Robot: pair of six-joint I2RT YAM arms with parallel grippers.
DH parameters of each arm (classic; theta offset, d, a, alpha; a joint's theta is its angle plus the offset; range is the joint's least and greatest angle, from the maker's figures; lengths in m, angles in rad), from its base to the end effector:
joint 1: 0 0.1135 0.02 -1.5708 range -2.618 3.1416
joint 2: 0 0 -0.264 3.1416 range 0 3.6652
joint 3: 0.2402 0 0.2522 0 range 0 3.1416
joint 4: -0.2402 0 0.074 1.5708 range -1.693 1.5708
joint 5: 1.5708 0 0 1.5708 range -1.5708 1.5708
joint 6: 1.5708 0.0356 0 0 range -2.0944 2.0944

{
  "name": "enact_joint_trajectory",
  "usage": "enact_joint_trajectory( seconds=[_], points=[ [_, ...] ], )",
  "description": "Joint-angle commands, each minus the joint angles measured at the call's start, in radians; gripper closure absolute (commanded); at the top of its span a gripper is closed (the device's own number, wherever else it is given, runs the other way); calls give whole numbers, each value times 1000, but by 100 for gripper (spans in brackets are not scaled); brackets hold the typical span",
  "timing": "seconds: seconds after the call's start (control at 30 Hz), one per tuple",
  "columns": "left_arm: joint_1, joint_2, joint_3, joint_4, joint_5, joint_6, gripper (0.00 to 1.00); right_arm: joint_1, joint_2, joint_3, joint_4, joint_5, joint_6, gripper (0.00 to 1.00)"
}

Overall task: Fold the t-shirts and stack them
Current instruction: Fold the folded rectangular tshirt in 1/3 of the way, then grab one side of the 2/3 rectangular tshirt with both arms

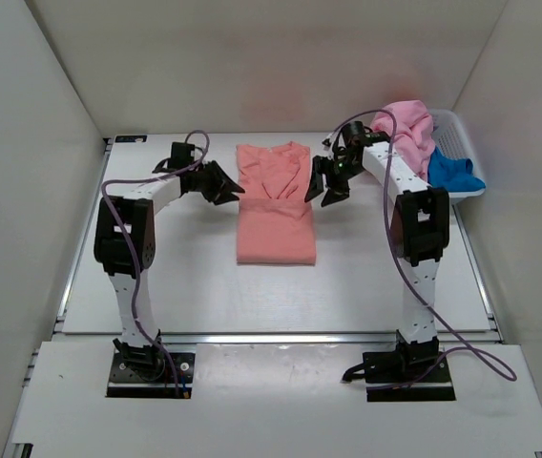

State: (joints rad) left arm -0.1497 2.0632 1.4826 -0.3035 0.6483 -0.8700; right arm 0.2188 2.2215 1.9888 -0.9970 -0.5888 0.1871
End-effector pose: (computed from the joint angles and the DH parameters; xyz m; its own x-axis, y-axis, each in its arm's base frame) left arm 0.4392 -0.0880 0.1828 -0.8733 -0.4844 -0.0519 -0.2637 0.5596 -0.7857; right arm 0.4513 0.1206 0.2278 -0.9712 -0.0575 -0.2313 -0.1844 0.7960 0.5765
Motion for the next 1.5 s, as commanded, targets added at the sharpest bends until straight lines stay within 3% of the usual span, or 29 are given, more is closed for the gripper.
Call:
enact_joint_trajectory(
  seconds=[0.0, 0.07, 0.2, 0.57, 0.67, 0.93, 1.03, 1.1, 1.13, 1.17, 1.2, 1.23, 1.37, 1.47],
  points=[
    [-22, -150, -158, -14, -5, 31, 55, 37, -166, -178, 60, 78, 23, 42],
    [-33, -193, -217, -87, -45, 77, 55, 44, -232, -311, 138, 78, 64, 28],
    [-60, -277, -295, -193, -160, 132, 54, 34, -416, -618, 311, 35, 175, 21],
    [-166, -377, -498, -180, -308, -13, 53, 63, -562, -1036, 624, 1, 360, 34],
    [-195, -380, -524, -164, -349, -41, 53, 65, -571, -1120, 728, -19, 454, 34],
    [-231, -374, -591, 9, -388, -234, 54, 51, -504, -1167, 874, -49, 569, 30],
    [-246, -359, -579, 41, -391, -268, 55, 60, -462, -1147, 916, -62, 597, 42],
    [-254, -341, -576, 55, -385, -279, 59, 73, -438, -1139, 926, -81, 603, 66],
    [-251, -334, -575, 55, -386, -274, 67, 71, -430, -1133, 925, -86, 598, 73],
    [-243, -327, -579, 70, -380, -280, 77, 73, -428, -1131, 914, -82, 591, 88],
    [-244, -328, -590, 78, -357, -276, 95, 80, -424, -1127, 907, -80, 577, 100],
    [-240, -333, -590, 72, -348, -267, 100, 76, -430, -1122, 885, -85, 571, 100],
    [-215, -388, -659, 2, -285, -189, 100, 70, -459, -1118, 766, -120, 453, 100],
    [-202, -461, -789, -51, -132, -149, 100, 63, -511, -1151, 634, -175, 353, 100]
  ],
)
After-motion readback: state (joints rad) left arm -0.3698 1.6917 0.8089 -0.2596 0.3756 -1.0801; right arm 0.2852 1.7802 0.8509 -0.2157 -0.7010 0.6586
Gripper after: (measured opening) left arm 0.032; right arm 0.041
